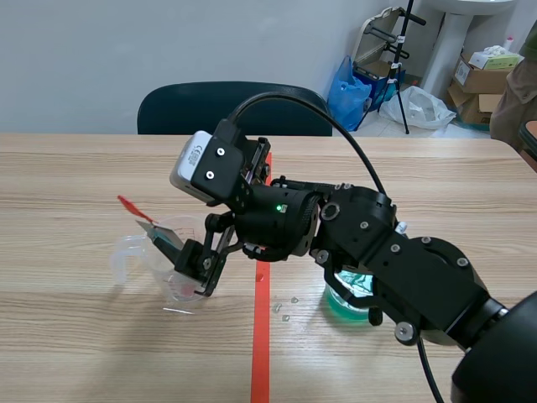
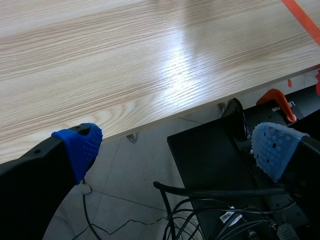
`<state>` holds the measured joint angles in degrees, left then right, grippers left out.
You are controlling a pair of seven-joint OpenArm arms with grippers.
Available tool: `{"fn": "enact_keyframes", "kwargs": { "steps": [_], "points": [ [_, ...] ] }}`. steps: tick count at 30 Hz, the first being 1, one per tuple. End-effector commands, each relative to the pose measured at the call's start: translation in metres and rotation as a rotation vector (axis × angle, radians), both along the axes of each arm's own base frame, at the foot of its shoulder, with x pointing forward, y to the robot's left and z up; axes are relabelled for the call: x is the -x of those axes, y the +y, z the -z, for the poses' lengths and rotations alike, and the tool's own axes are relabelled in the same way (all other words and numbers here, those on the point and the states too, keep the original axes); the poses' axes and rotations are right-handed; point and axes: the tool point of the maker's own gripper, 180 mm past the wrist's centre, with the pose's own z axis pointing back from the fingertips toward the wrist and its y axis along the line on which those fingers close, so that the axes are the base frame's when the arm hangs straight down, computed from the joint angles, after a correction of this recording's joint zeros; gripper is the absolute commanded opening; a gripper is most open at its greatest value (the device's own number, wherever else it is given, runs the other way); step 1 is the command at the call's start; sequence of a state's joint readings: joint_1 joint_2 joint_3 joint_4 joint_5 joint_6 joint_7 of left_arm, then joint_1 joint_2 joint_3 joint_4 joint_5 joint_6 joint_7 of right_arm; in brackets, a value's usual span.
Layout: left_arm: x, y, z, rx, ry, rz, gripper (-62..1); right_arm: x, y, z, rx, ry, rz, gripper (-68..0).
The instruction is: Do the redox reaction experiment
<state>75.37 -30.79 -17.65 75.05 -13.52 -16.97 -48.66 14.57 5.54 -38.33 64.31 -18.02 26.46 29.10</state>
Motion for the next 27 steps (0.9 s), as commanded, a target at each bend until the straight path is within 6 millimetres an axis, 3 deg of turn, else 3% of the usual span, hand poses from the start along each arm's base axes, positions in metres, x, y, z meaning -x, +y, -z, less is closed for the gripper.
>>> {"fn": "enact_keyframes", "kwargs": {
  "steps": [1, 4, 8, 27],
  "points": [
    [-0.003, -0.0033, -0.0046, 0.02, -0.024, -0.008, 1.4, -0.0056, 0.002, -0.0161, -0.042, -0.029, -0.006, -5.2],
    [-0.003, -0.0033, -0.0046, 0.02, -0.024, -0.008, 1.4, -0.0049, 0.0023, -0.0162, -0.04, -0.035, -0.01, 0.4],
    [-0.003, -0.0033, -0.0046, 0.02, -0.024, -0.008, 1.4, -0.0037, 0.0022, -0.0078, 0.022, -0.061, -0.021, 0.4],
    [-0.003, -0.0033, -0.0046, 0.02, -0.024, -0.008, 1.4, -0.0029, 0.0026, -0.009, 0.016, -0.065, -0.026, 0.4]
  ]
}}
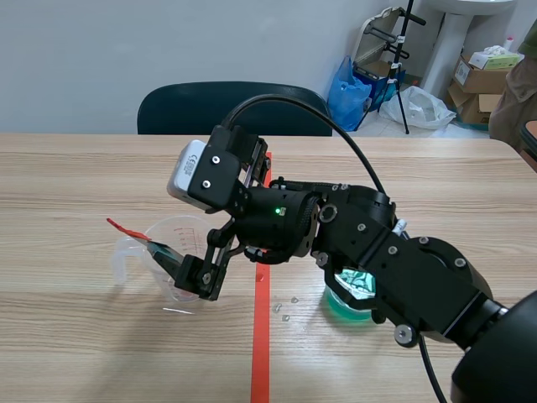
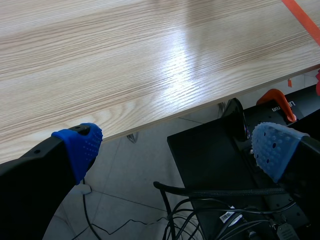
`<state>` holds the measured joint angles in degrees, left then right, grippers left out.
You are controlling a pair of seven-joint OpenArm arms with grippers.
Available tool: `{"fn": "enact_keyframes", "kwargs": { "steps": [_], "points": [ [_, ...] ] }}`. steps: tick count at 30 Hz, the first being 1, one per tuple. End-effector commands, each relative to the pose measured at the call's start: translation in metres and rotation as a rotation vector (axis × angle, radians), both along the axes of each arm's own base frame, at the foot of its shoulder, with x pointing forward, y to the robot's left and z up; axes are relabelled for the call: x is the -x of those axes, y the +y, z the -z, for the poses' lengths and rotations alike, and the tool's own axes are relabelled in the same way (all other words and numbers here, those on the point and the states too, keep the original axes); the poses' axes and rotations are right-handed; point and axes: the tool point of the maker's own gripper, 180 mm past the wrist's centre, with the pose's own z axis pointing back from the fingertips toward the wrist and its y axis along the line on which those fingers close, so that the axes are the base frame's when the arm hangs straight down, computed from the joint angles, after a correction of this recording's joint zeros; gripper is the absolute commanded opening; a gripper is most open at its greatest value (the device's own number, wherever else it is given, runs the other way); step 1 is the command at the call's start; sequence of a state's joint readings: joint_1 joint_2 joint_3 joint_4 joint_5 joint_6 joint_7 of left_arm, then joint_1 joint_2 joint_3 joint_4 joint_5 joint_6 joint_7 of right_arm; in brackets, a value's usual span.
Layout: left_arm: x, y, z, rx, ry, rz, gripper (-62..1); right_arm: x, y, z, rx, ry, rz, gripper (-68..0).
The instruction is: Do the redox reaction experiment
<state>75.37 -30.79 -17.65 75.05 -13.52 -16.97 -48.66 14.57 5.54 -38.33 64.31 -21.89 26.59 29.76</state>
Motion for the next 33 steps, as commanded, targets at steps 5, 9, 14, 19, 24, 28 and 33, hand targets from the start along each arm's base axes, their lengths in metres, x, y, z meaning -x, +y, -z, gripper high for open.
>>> {"fn": "enact_keyframes", "kwargs": {
  "steps": [5, 9, 14, 19, 24, 28, 33],
  "points": [
    [-0.003, -0.0033, -0.0046, 0.02, -0.024, -0.008, 1.4, -0.0059, 0.002, -0.0147, -0.033, -0.032, -0.005, 0.4],
    [-0.003, -0.0033, -0.0046, 0.02, -0.024, -0.008, 1.4, -0.006, 0.002, -0.0148, -0.033, -0.032, -0.005, 0.4],
    [-0.003, -0.0033, -0.0046, 0.02, -0.024, -0.008, 1.4, -0.006, 0.002, -0.0148, -0.033, -0.032, -0.005, 0.4],
    [-0.003, -0.0033, -0.0046, 0.02, -0.024, -0.008, 1.4, -0.006, 0.002, -0.0149, -0.033, -0.032, -0.005, 0.4],
    [-0.003, -0.0033, -0.0046, 0.02, -0.024, -0.008, 1.4, -0.0052, 0.0024, -0.0162, -0.041, -0.034, -0.009, 0.4],
    [-0.003, -0.0033, -0.0046, 0.02, -0.024, -0.008, 1.4, -0.0048, 0.0026, -0.0162, -0.041, -0.032, -0.012, 0.4],
    [-0.003, -0.0033, -0.0046, 0.02, -0.024, -0.008, 1.4, -0.0048, 0.0026, -0.0162, -0.041, -0.032, -0.012, 0.4]
  ]
}}
